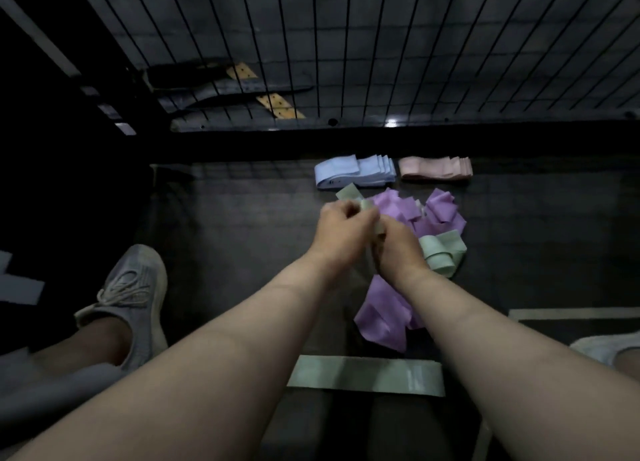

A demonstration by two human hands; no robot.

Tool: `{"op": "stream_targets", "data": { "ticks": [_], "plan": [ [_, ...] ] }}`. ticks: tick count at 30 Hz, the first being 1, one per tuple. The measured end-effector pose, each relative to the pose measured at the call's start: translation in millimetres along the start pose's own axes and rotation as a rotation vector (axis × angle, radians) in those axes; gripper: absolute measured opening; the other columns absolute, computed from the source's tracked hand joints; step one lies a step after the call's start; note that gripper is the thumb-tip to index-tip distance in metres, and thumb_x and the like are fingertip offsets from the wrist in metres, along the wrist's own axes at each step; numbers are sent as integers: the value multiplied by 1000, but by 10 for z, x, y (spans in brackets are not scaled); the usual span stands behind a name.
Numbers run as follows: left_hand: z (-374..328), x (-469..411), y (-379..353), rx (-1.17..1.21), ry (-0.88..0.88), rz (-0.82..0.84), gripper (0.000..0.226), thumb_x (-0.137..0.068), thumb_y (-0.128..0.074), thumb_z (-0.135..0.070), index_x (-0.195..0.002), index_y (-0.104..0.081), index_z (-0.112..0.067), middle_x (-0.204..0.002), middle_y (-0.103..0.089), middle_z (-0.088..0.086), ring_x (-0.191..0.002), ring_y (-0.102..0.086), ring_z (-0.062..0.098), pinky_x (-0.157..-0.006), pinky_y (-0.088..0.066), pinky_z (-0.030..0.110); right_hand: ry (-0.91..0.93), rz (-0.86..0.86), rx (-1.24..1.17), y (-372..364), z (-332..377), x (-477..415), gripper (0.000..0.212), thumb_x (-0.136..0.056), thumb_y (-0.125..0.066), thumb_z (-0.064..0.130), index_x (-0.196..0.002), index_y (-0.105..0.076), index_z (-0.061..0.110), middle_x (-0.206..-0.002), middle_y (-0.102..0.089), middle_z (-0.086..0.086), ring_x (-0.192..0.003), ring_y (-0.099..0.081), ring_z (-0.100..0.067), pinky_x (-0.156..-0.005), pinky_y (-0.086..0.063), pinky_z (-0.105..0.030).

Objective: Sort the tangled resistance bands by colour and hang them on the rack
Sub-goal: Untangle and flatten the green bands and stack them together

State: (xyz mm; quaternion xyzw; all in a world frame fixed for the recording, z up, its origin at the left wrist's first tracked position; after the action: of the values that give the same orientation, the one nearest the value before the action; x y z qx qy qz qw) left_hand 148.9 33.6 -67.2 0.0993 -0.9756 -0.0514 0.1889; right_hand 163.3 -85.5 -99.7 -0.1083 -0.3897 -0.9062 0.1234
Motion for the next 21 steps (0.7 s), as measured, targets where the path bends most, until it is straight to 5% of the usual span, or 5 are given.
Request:
{"op": "stream_targets", "data": {
  "ticks": [4, 7, 10, 15, 21],
  "plan": [
    [-460, 355, 384, 241, 22, -55, 29, -90, -47, -2, -114, -63, -3, -108, -61, 8, -86, -54, 11, -63, -42, 15, 47, -102, -336, 604, 479, 235, 12, -82, -73, 32, -91, -71, 24, -87, -74, 5, -84, -66, -14, -79, -55, -36],
    [-804, 641, 590, 223, -64, 23, 49, -76, -49, -4, -123, -62, -5, -113, -64, 5, -97, -57, 13, -67, -45, 13, 52, -79, -535, 1005, 909, 528, 6, -95, -65, 14, -98, -70, 13, -83, -70, -3, -75, -63, -17, -67, -52, -31],
    [-1131, 1016, 583, 162, -140, 219, 64, -56, -50, -6, -119, -63, -2, -102, -68, 5, -90, -61, 13, -68, -48, 17, -1, 77, -817, 1161, 1309, 907, 24, -104, -52, 28, -107, -65, 8, -87, -72, -12, -68, -68, -22, -66, -55, -35],
    [-1357, 1663, 599, 71, -208, 410, 28, -72, -65, 5, -92, -72, -13, -83, -70, 3, -76, -61, 16, -69, -48, 25, 45, 229, -999, 1471, 1733, 1487, 40, -106, -43, 39, -120, -65, 9, -112, -72, -16, -98, -70, -29, -87, -57, -50],
    [-1492, 2156, 868, 106, -245, 394, 18, -72, -71, -3, -89, -69, -10, -80, -66, 8, -71, -61, 20, -67, -48, 28, 174, 324, -1135, 1789, 1992, 2152, 33, -106, -42, 15, -136, -56, 11, -130, -66, -15, -118, -65, -31, -88, -59, -47]
  ]
}}
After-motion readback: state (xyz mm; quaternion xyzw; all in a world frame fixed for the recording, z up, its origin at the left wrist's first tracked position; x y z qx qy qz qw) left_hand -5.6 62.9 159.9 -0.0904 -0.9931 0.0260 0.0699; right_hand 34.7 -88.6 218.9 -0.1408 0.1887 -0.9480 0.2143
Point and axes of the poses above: each hand's wrist, its own x-axis away from the middle knuckle, its own y-axis out of the back of the hand, z = x × y, the point moved 10 cm from there along -x, towards the middle knuckle
